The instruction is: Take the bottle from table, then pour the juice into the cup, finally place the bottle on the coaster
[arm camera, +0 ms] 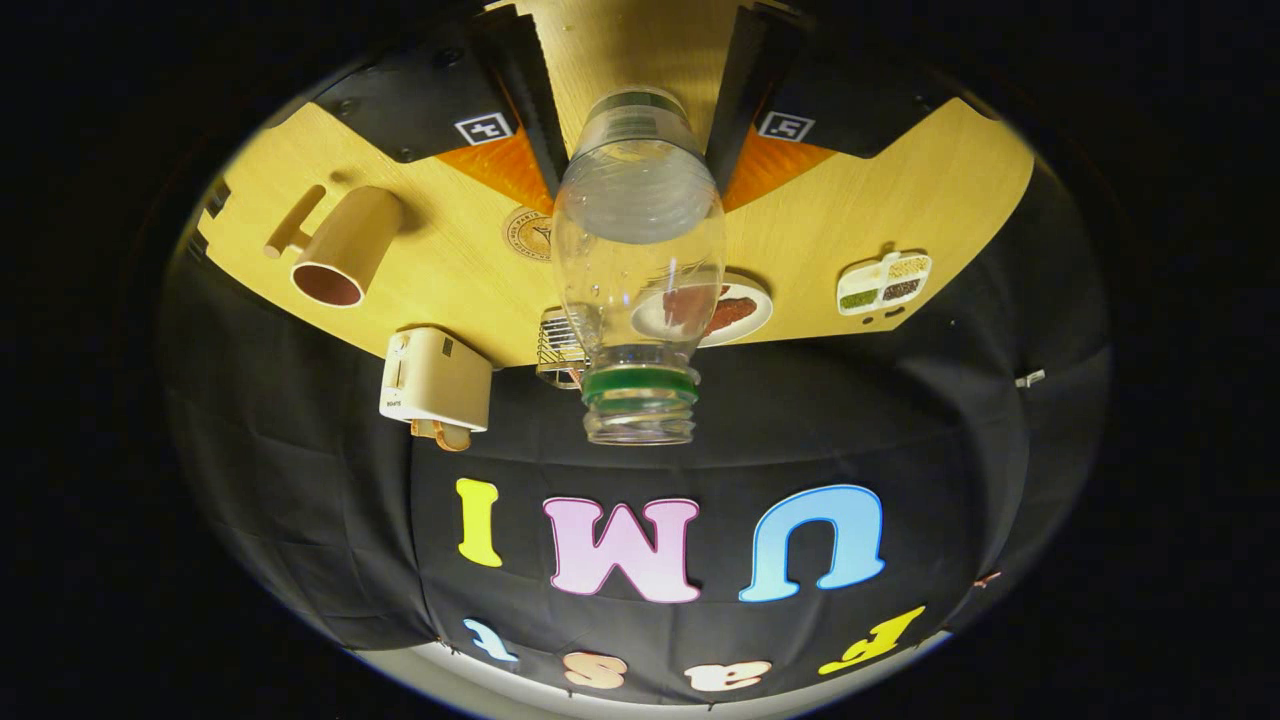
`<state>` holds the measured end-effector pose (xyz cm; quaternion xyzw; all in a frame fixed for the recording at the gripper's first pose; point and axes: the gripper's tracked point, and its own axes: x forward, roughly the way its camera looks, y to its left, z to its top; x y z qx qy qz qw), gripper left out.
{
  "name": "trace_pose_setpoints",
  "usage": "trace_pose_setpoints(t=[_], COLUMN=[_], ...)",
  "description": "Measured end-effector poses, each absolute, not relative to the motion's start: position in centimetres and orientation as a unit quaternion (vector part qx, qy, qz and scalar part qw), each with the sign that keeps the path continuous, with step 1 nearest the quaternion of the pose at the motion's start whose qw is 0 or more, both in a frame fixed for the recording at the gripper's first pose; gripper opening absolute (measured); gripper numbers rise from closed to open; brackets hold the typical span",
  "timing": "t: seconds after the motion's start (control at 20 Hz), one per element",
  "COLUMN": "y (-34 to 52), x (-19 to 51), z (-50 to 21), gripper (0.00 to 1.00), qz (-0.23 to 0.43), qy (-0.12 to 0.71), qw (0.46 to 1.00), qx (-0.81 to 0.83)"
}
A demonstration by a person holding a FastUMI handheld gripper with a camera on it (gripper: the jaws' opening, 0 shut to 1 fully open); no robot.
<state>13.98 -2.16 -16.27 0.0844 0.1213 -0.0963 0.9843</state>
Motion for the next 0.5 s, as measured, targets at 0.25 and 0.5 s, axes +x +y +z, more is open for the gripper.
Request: trace_pose_setpoints(t=[0.25, 0.5], y=[-3.7, -6.3], x=[12.6, 11.1], z=[-14.2, -13.1], gripper=[0.73, 0.73], qz=[-0.113, -0.136], qy=[0.116, 0.116], qw=[0.981, 0.97], qx=[0.111, 0.166])
